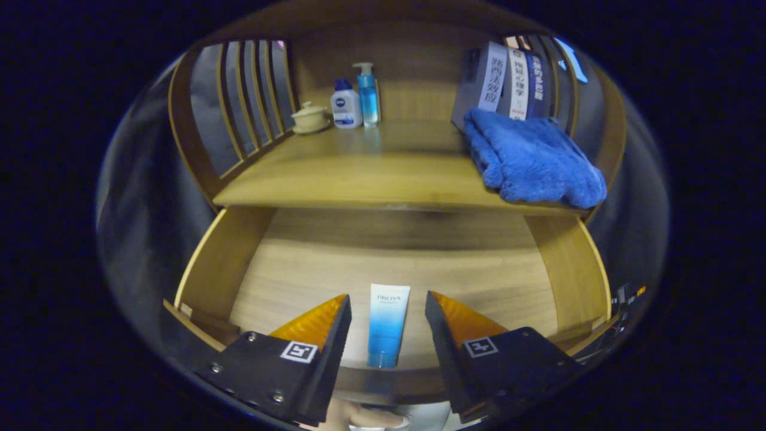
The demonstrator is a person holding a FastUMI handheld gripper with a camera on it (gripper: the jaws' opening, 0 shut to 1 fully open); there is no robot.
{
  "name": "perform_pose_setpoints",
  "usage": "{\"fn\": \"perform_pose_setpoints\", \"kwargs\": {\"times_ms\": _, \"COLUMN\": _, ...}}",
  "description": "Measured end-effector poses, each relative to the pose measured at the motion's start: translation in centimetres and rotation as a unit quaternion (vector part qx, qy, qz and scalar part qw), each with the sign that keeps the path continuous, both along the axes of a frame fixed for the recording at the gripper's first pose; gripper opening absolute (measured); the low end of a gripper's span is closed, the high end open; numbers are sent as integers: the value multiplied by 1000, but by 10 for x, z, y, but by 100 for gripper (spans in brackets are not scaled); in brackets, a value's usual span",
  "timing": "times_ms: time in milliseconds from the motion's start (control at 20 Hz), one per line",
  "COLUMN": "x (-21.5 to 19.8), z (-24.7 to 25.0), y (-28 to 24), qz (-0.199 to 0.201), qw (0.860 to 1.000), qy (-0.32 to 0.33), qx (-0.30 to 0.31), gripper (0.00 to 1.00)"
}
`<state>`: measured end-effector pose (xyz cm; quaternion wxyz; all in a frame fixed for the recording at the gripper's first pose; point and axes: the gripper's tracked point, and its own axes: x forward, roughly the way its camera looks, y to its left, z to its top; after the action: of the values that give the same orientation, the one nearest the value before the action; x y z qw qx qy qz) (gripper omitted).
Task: Pull open the drawer, take out the items inside it, and place them on the countertop above the cabinet.
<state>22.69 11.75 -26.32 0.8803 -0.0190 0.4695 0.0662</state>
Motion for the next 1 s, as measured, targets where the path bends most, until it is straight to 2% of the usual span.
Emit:
{"fn": "perform_pose_setpoints", "kwargs": {"times_ms": 350, "x": -1, "z": -40, "y": -5, "qz": 13, "qw": 994, "qy": 89, "qx": -54, "gripper": 76}}
{"fn": "perform_pose_setpoints", "kwargs": {"times_ms": 750, "x": -13, "z": -67, "y": 12, "qz": 26, "qw": 986, "qy": 154, "qx": -57, "gripper": 76}}
{"fn": "perform_pose_setpoints", "kwargs": {"times_ms": 1000, "x": -15, "z": -73, "y": 3, "qz": 24, "qw": 983, "qy": 166, "qx": -76, "gripper": 50}}
